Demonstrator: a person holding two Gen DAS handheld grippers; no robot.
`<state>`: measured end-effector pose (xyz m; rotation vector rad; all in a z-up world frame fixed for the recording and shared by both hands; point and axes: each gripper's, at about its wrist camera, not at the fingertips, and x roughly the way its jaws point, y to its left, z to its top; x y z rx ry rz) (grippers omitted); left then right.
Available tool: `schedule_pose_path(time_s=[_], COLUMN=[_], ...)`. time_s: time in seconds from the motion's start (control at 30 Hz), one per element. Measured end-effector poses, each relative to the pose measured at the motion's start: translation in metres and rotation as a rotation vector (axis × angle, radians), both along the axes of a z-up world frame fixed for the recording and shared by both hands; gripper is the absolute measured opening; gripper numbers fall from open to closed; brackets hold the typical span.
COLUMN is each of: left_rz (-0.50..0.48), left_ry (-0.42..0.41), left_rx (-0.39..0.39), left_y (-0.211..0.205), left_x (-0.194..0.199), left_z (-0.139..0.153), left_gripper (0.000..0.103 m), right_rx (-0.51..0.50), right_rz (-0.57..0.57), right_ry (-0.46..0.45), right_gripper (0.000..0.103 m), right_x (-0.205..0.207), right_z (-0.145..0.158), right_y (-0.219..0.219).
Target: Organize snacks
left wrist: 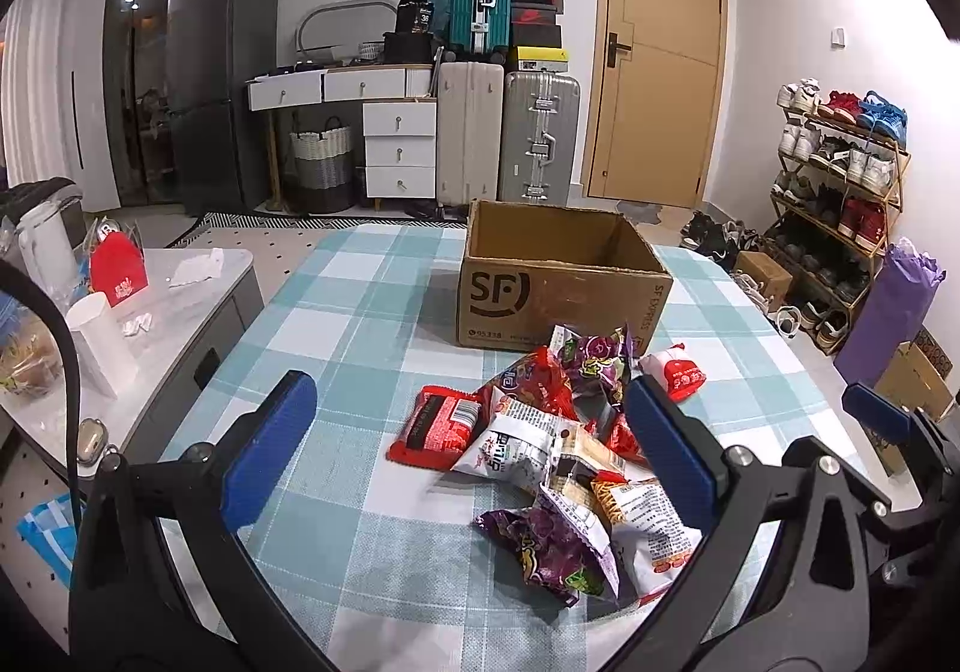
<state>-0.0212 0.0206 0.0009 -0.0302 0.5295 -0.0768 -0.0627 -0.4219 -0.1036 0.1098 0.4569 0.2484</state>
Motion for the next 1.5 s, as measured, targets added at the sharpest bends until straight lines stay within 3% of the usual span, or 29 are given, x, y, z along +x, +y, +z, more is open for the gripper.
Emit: schedule_pose_path(time_s=[0.6, 0.97, 1.37, 1.5], left_rz=[-0.015, -0.012, 0.035, 0.039], left_ry=[0.021, 0.056, 0.116, 0.14], left_rx=[0.001, 0.001, 0.015, 0.001], left_y=[-0.004, 0.002, 0.023, 0.033], left_x=[0.002, 0.012, 0.023, 0.026], left_z=[-0.007, -0.021, -0.057, -0.069], left_gripper=[0.103, 0.102, 0.102, 0.102], right_rx=[0.007, 0.036, 0.054, 0.058], right_rz=[0.008, 0.021, 0.1, 0.118], right_ry=[0.013, 0.068, 0.234, 0.276], right_gripper=[0.103, 0.103, 0.103, 0.095], right_x=[0.002, 0.009, 0.033, 0.04], right_z=[-0.001, -0.016, -0.064, -0.075], right_y=[-0.004, -0.01, 0.003, 0.007])
